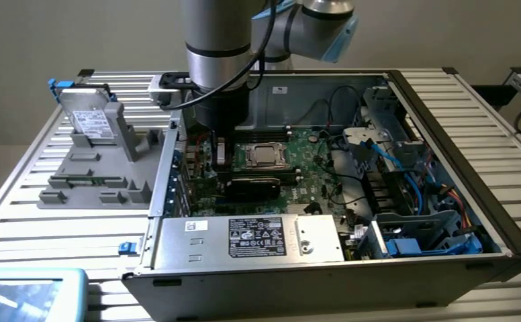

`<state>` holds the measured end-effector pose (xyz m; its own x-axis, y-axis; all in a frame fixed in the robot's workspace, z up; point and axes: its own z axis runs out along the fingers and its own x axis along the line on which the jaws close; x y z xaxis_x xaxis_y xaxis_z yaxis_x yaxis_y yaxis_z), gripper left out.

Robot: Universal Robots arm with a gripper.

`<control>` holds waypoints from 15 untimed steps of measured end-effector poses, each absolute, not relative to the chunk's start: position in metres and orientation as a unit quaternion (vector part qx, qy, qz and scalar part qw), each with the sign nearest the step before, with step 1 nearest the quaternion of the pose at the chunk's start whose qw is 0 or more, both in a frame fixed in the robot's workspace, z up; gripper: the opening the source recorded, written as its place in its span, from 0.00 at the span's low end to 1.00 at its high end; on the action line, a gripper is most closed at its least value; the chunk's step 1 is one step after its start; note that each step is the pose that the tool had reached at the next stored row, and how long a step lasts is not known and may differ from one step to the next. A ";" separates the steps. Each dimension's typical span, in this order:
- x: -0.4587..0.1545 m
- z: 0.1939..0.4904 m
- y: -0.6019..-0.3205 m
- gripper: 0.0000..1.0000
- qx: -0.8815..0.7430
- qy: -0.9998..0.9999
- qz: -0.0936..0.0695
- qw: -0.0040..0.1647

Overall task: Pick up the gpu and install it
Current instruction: 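Insert the gpu into the slot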

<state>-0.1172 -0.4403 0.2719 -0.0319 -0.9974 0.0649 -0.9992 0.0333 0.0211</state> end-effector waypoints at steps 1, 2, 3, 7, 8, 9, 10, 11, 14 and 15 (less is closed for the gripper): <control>-0.116 0.276 -0.440 0.12 0.695 -0.718 0.014 0.032; -0.115 0.278 -0.440 0.12 0.695 -0.718 0.014 0.032; -0.112 0.278 -0.441 0.12 0.695 -0.718 0.014 0.032; -0.102 0.278 -0.441 0.12 0.695 -0.718 0.014 0.032; -0.099 0.278 -0.442 0.12 0.695 -0.718 0.014 0.032; -0.096 0.278 -0.442 0.12 0.695 -0.718 0.014 0.032; -0.094 0.278 -0.442 0.12 0.695 -0.718 0.014 0.032; -0.093 0.278 -0.443 0.12 0.695 -0.718 0.014 0.032; -0.092 0.275 -0.443 0.12 0.695 -0.718 0.014 0.032; -0.092 0.274 -0.443 0.12 0.695 -0.718 0.014 0.032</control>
<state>-0.0919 -0.4430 0.2742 -0.0319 -0.9974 0.0653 -0.9991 0.0336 0.0247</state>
